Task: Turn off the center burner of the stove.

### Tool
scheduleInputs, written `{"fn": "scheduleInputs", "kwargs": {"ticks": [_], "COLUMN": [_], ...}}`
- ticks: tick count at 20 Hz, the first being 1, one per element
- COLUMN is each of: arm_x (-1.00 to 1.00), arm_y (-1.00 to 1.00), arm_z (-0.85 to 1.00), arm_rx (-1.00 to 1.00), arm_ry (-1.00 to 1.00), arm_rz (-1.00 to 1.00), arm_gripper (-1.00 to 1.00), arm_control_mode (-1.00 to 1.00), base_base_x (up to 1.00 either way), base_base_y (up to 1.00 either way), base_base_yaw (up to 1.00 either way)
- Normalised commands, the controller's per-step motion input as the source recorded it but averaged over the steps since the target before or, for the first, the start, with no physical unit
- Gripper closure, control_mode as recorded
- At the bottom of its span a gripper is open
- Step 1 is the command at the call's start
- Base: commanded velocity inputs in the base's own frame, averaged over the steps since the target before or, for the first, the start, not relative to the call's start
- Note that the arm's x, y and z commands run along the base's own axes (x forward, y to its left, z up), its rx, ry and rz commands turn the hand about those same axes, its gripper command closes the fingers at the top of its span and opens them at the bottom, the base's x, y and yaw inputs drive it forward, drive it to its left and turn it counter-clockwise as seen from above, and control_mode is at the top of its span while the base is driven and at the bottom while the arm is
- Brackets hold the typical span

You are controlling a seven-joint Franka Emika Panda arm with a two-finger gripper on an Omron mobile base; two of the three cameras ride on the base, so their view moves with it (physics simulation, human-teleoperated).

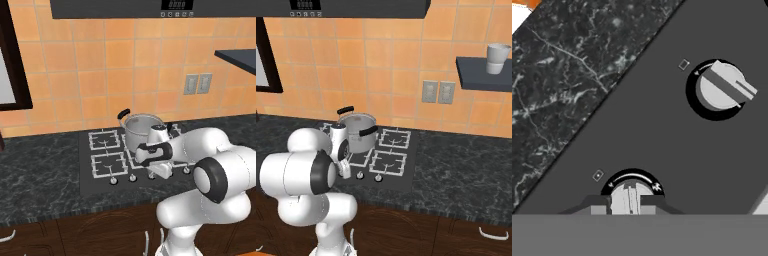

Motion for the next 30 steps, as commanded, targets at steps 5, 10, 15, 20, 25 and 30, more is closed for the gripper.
{"fn": "scheduleInputs", "kwargs": {"ticks": [5, 10, 15, 20, 25, 30], "arm_x": [-0.02, 0.00, 0.00, -0.04, -0.14, -0.13], "arm_y": [0.00, 0.00, 0.00, 0.01, 0.04, 0.04], "arm_z": [-0.16, -0.15, -0.17, -0.18, -0.20, -0.18], "arm_rx": [0.00, 0.00, 0.00, 0.00, 0.00, 0.00], "arm_ry": [0.00, 0.00, 0.00, 0.00, 0.00, 0.00], "arm_rz": [-0.26, -0.26, -0.26, -0.27, -0.25, -0.24], "arm_gripper": [1.00, 1.00, 1.00, 1.00, 1.00, 1.00], "arm_control_mode": [-1.00, -1.00, -1.00, -1.00, -1.00, -1.00], "base_base_x": [0.00, 0.00, 0.00, 0.00, 0.00, 0.00], "base_base_y": [0.00, 0.00, 0.00, 0.00, 0.00, 0.00], "base_base_yaw": [0.00, 0.00, 0.00, 0.00, 0.00, 0.00]}}
